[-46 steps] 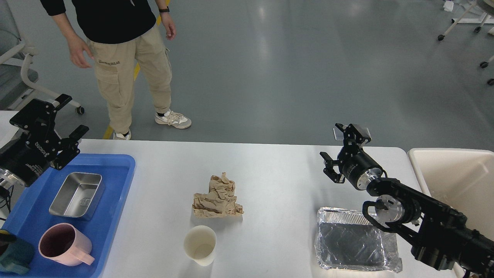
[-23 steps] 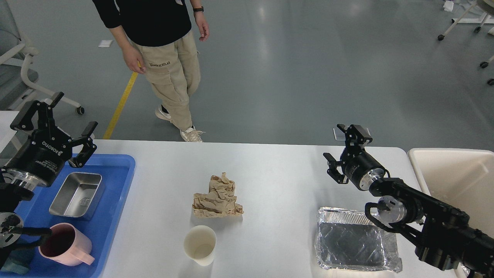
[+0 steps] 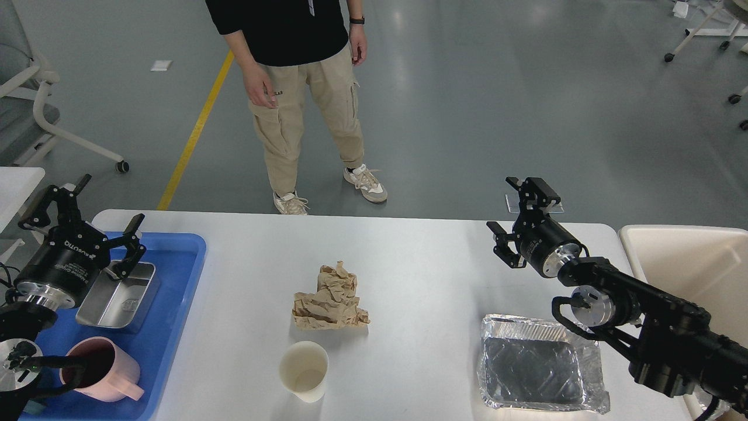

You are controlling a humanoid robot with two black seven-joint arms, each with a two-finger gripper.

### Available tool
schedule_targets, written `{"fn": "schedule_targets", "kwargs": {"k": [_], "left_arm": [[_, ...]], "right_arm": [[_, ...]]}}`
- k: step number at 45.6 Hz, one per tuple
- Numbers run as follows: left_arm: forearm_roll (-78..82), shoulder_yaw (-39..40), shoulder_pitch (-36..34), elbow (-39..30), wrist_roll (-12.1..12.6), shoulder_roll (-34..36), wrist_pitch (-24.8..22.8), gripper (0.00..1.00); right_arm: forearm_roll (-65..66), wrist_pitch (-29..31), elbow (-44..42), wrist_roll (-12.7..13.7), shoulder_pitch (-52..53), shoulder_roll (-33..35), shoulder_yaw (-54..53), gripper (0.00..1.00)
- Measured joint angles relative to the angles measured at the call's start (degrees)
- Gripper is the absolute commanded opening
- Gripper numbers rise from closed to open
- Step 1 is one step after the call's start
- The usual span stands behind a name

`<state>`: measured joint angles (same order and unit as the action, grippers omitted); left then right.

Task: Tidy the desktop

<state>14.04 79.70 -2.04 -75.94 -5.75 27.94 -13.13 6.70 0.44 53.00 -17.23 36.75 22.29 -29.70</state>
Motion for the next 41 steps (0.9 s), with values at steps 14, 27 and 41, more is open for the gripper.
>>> {"fn": "schedule_targets", "kwargs": {"k": [14,27,41], "left_arm": [[-0.24,0.94,2.37,0.07,0.19,-5.04,0.09,0.97],[0.03,0.39,2.97,0.07,0.14,-4.35,-0.45,0.97],[0.68,-0.59,3.78,0.08,0.14,-3.94,-0.68,0.97]], "right_arm": [[-0.28,0.00,0.01,0.00,0.64,4.09,1.45,1.00],[-0.46,0.01,6.10,0.09,0.36,10.38,1.68,1.00],[0.62,2.16,10.60,-0.93,-0.04,24.35,9.91,1.00]]}}
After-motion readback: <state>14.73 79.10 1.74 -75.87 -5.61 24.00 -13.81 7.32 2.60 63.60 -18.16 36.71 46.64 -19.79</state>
